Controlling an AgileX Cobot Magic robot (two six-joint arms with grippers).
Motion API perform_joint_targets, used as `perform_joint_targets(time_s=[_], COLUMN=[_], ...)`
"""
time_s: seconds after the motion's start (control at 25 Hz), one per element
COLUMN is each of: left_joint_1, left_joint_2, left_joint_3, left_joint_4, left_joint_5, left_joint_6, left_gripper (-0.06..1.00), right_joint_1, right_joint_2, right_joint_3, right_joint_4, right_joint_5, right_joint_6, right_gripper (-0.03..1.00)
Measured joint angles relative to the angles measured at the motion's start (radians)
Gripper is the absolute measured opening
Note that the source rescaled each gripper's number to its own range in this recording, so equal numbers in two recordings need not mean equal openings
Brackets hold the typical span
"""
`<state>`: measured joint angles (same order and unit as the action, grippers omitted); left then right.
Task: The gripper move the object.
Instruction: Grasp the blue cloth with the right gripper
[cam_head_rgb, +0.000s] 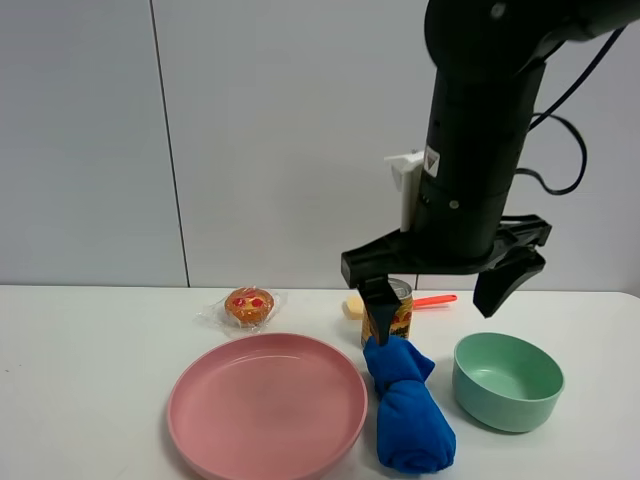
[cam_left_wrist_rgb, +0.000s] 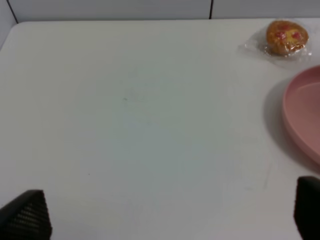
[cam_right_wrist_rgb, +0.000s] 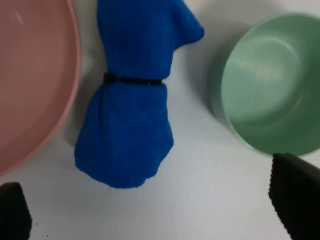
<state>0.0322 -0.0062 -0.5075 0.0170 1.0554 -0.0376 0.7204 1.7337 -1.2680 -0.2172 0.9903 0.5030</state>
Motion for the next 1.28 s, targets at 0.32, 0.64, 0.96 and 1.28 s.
perform_joint_targets(time_s=[0.32,0.64,0.96,1.28], left_joint_1=[0.0,0.0,0.0,0.0], left_joint_2=[0.0,0.0,0.0,0.0], left_joint_3=[0.0,0.0,0.0,0.0], left_joint_4=[-0.002,-0.002,-0.004,-0.004], left_joint_5=[0.0,0.0,0.0,0.0], left_joint_6=[-0.001,-0.001,0.0,0.0], left_gripper=[1.0,1.0,1.0,1.0], right_joint_1=[0.0,0.0,-0.018,-0.031], right_joint_2=[0.111,0.188,0.194,0.219], right_joint_3=[-0.001,-0.001,-0.001,-0.001], right_joint_4=[0.0,-0.014,-0.053,-0.036], right_joint_5=[-0.076,-0.118,-0.15,-0.157], right_joint_6=[0.022,0.048,0.09,0.101], right_gripper=[0.93,0.92,0.92,0.92])
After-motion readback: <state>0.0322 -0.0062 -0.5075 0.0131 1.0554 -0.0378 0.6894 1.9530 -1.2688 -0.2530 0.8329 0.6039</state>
